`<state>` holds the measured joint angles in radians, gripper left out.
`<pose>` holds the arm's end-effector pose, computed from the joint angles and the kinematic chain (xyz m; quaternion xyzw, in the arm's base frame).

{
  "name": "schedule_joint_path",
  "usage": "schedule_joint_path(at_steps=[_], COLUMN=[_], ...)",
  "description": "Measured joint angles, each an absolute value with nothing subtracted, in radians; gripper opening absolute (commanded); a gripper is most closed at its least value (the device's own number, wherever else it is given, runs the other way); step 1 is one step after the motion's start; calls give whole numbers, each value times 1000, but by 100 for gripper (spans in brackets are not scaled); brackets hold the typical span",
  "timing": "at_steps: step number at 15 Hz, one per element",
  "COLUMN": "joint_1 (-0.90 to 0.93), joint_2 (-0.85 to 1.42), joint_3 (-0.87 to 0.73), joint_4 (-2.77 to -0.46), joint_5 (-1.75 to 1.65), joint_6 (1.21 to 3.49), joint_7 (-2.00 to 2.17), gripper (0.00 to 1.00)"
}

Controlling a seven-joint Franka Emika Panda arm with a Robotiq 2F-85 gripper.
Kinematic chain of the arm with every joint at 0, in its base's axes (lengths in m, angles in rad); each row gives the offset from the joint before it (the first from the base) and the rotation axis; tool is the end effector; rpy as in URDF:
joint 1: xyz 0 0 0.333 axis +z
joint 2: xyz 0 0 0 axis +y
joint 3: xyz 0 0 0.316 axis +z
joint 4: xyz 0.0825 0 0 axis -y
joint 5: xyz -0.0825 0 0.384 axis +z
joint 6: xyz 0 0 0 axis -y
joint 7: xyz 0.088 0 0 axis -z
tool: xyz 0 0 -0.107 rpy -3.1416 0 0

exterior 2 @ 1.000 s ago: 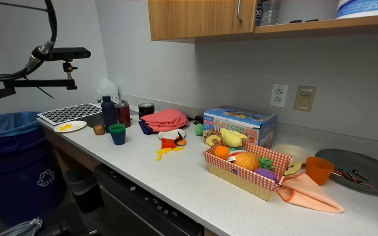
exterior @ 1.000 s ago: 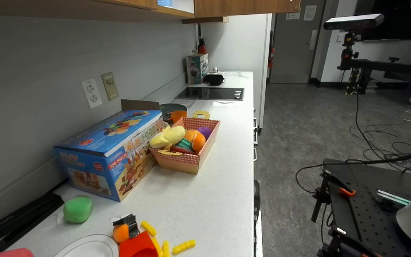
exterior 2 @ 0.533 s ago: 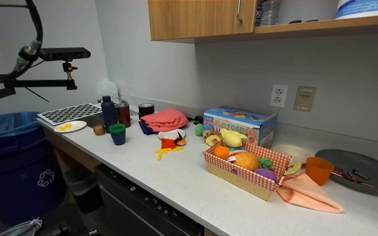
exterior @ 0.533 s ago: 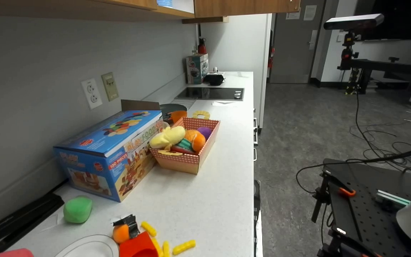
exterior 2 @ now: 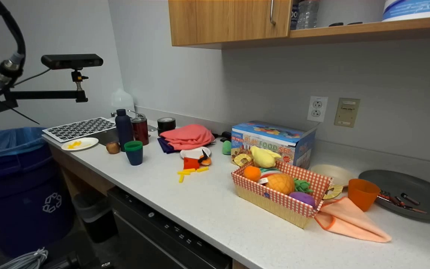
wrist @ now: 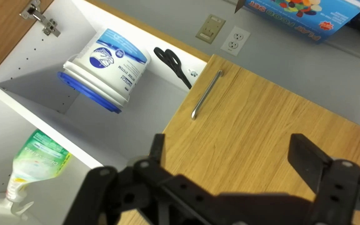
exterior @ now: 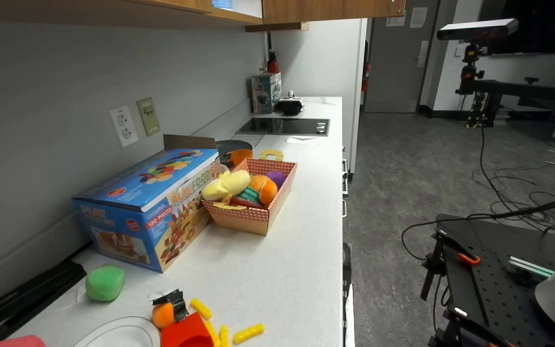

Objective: Close the cabinet door

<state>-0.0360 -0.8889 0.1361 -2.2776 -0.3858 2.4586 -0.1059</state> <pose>0.3048 0.0618 0.7688 0.8250 0.1576 0.4878 0.2378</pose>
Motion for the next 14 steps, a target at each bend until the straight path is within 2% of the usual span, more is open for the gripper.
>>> schedule_joint_path(at_steps=[5, 14], joint_1=[-33, -33], joint_2=[-955, -945], joint_3=[185, 182], joint_4=[-2308, -2308], joint_5=[-380, -381], joint_6=[2371, 2372], joint_7=[-52, -52], gripper=[100, 100])
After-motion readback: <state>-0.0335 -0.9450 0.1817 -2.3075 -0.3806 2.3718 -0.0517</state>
